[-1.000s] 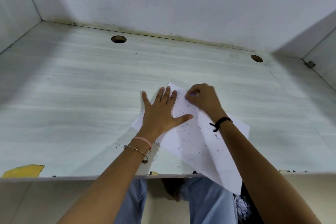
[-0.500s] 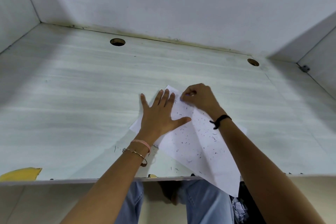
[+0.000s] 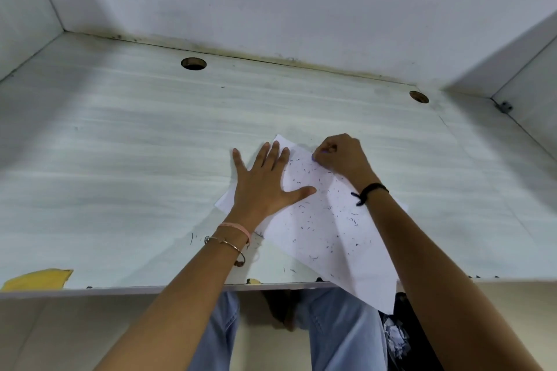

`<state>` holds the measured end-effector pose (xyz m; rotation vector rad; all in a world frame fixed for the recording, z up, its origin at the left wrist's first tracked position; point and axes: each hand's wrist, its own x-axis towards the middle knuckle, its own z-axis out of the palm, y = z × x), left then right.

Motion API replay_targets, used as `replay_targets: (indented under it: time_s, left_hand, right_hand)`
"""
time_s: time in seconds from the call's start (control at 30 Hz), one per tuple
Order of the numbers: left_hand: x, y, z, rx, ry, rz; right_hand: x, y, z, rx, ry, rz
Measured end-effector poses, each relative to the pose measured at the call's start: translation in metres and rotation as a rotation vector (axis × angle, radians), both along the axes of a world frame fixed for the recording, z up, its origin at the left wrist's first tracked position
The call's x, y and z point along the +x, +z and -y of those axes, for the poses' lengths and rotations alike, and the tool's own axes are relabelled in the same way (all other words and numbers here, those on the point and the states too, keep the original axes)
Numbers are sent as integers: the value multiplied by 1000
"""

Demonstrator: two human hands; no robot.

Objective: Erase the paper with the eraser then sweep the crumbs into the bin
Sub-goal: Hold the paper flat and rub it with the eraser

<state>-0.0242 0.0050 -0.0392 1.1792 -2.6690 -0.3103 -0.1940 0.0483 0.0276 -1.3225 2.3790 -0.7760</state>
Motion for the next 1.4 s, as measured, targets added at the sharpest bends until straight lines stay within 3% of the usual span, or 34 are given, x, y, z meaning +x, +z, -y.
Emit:
replay_targets:
  time_s: [0.07,0.23,0.4,0.53,0.73,0.87,1.03,1.23,1.4]
  left_hand:
    - [1,0,-1,-1,1,-2]
    - [-1,0,0,-17,2,-3]
    - [0,1,0,-1,-4,4]
    - [-1,-2,0,-27,5,-11]
    - [0,0,0,1,2,3]
    - [-1,-1,0,-29,7,-9]
    - [1,2,-1,11,-4,3]
    - [-1,0,0,-11,-1,-7]
    - [1,2,0,14,-5,-12]
  right_hand:
    - [-6,7,6,24,-53,-4]
    - [21,1,-1,108,138,7]
    - [-4,11,6,61,-58,-38]
    - [32,6,-2,106,181,-6]
    - [-1,14,3,74,-37,-40]
    - [36,9,-5,154,283,-2]
    - [-5,13,8,72,-31,-83]
    - [35,1,-2,71,267,-71]
    - [-12,9,2,38,-16,-91]
